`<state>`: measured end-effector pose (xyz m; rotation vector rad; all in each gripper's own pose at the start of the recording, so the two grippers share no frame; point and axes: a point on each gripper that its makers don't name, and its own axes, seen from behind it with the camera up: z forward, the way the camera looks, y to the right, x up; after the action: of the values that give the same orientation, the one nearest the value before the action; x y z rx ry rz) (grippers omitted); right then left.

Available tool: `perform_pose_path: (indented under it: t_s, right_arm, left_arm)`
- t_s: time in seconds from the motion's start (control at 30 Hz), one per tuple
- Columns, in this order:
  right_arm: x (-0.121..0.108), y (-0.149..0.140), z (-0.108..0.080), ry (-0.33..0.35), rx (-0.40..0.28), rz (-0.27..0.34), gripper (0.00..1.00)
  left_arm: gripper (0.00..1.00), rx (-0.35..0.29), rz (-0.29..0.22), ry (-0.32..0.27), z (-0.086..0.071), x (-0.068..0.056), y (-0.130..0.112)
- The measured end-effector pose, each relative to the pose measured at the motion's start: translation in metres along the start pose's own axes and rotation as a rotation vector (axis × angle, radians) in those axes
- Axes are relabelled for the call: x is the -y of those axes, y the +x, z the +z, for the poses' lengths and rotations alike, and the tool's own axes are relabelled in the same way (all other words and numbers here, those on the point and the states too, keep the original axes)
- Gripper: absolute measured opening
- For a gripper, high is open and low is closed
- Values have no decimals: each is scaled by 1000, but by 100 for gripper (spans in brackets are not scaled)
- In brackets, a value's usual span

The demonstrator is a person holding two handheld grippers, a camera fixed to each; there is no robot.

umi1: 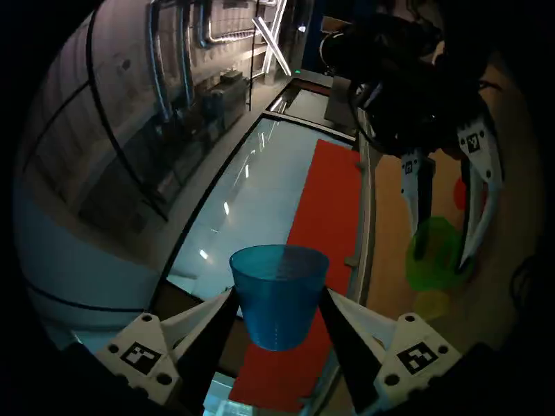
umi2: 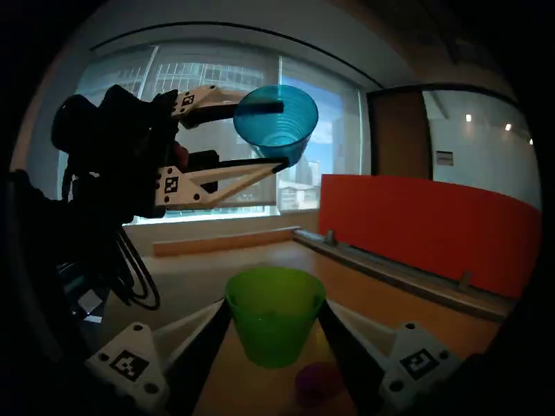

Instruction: Pour water

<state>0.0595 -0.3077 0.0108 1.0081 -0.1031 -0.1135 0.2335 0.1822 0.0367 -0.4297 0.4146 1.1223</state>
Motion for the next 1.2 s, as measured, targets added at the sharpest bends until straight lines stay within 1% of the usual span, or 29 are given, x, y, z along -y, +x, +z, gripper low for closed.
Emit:
perform_pose_path:
  t_s: [0.2, 0.4, 0.6, 0.7, 0.8, 1.0, 1.1, 1.2]
  right_arm:
    - [-2, 4, -1, -9, -13, 3, 90]
    - [-4, 6, -3, -19, -21, 1, 90]
    - [-6, 10, -7, -29, -29, -1, 90]
    - [-7, 11, -9, -32, -33, -1, 90]
    - [-7, 11, -10, -35, -36, -2, 90]
    - [-9, 11, -13, -45, -39, 0, 90]
    - [-9, 11, -14, -46, -42, 4, 90]
    - [-10, 12, -15, -49, -45, 7, 90]
  left_arm:
    - [80, -13, -174, -6, -2, 3, -3]
    - [81, -8, -357, -9, -5, 8, -8]
    - [81, 7, -536, -18, -1, 7, -19]
    - [81, 3, -610, -20, -1, 10, -21]
    - [81, -3, -653, -14, -2, 11, -24]
    - [81, 15, -729, -13, -3, 9, -30]
    - [80, 20, -781, -10, -4, 8, -33]
    - [81, 27, -849, -20, -5, 5, -37]
